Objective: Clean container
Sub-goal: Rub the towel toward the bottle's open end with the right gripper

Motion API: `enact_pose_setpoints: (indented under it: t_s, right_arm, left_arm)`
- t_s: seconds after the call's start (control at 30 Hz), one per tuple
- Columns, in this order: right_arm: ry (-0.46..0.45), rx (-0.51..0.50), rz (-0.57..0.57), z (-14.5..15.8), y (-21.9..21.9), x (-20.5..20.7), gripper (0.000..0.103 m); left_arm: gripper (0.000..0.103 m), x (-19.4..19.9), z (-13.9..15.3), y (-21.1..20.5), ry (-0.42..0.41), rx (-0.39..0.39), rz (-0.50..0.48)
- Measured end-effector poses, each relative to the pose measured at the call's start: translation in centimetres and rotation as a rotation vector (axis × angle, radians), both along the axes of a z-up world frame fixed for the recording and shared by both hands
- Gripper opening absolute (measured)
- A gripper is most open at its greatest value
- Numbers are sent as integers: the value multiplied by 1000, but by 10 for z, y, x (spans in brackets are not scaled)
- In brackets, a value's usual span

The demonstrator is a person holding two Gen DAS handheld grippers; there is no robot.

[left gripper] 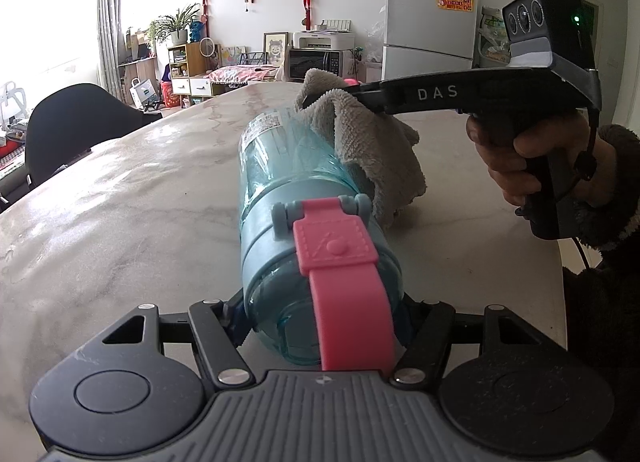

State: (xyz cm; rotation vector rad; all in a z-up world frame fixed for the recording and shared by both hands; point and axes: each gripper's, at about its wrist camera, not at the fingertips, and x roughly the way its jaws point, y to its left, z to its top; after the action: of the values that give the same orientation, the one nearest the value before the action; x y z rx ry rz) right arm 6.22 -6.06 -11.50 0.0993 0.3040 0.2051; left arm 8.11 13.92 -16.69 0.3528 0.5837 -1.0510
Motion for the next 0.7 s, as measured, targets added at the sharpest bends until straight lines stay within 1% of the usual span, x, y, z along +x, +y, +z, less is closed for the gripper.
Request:
enact_pose_setpoints:
  t_s: [0.13, 0.33, 0.43, 0.53, 0.57, 0.6, 0.7]
  right_arm:
    - [-29, 7, 30, 5, 2, -7, 19]
    - [-89, 39, 154, 20, 7, -15, 19]
    - [-82, 44, 241, 23, 12, -14, 19]
    - [-40, 13, 325, 17, 22, -7, 19]
    - [-26, -8, 332, 13, 27, -4, 19]
    - [-35, -24, 326, 9, 30, -2, 19]
    - [-44, -26, 319, 8, 30, 0, 19]
  left_arm:
    - [68, 0, 0, 0, -2, 1, 0]
    - [68, 0, -1, 1, 1, 0, -1]
    - [68, -1, -1, 0, -3, 2, -1]
    - [69, -2, -1, 0, -11, 6, 1]
    - [69, -2, -1, -1, -13, 7, 1]
    - [69, -2, -1, -1, -13, 7, 2]
    - [69, -1, -1, 0, -5, 4, 1]
